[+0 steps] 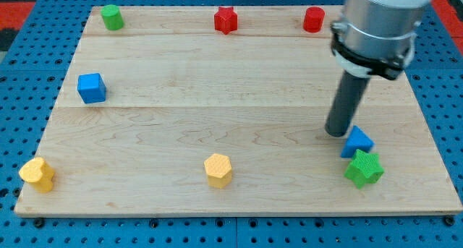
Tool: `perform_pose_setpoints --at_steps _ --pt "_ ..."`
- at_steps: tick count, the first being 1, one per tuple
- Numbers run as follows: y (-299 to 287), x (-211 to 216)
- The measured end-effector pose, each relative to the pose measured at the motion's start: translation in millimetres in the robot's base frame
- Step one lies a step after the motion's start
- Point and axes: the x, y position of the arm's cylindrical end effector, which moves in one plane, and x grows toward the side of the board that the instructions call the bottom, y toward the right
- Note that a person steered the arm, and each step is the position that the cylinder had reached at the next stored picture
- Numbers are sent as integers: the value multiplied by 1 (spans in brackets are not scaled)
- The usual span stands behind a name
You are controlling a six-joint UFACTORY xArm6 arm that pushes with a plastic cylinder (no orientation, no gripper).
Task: Push the hexagon to the left of the triangle
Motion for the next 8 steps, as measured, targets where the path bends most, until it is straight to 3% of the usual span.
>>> perform_pose_setpoints --at_steps 1,2,3,4,5,6,7,8 --pt "-1 -5" --pt "-65 -45" --pt "-155 -32" --pt "-195 30" --pt "-244 40" --pt "-197 93" --pt "-124 101" --pt "-162 96"
